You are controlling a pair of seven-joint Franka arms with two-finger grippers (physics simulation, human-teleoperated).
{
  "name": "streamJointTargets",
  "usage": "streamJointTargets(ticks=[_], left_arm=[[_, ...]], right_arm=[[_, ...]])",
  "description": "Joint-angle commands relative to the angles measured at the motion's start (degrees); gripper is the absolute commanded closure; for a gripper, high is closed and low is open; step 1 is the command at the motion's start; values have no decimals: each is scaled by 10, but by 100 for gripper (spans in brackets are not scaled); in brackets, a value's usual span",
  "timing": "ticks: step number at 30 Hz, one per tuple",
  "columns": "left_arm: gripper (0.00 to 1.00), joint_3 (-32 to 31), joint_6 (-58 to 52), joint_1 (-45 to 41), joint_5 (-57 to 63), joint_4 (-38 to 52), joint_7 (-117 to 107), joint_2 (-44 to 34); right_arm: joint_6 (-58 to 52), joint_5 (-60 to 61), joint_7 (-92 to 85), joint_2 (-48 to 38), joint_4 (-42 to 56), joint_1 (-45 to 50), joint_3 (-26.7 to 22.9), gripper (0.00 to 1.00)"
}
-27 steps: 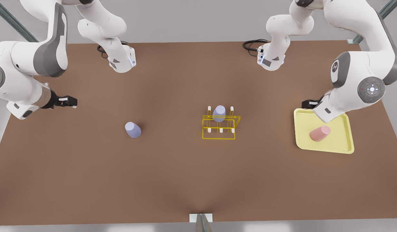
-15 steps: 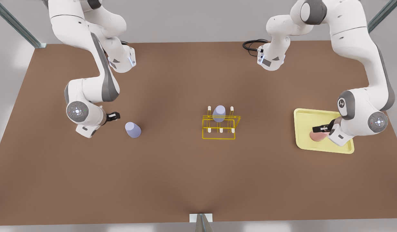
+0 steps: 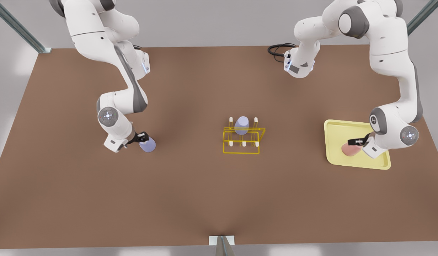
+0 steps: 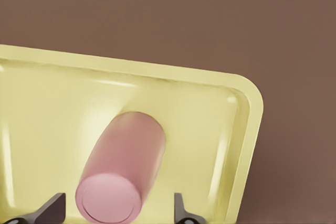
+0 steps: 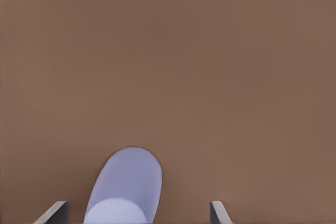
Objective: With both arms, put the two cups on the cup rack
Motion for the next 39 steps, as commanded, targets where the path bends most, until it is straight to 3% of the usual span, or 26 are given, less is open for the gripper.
streamJointTargets(ticks=[1,11,12,13,30,34,37,39], left_arm=[[0,1,30,1,1,-8,88,3],[0,1,79,16,0,-7,88,47],[9,1,79,15,0,-7,88,47],[10,1,78,15,0,-7,88,47],[14,-14,63,25,-1,7,88,44],[14,-28,-34,22,-1,57,83,42],[17,-49,-47,21,-1,69,79,42],[16,-108,-117,23,-8,144,-18,42]], right_arm=[[74,12,69,-1,-16,1,0,0],[134,22,72,10,-65,15,0,0],[135,22,71,16,-65,15,0,0],[136,22,71,22,-65,15,0,0],[204,21,68,70,-97,27,0,0],[203,21,67,70,-97,27,0,0],[203,21,60,67,-97,23,0,16],[201,21,58,65,-97,22,0,16]])
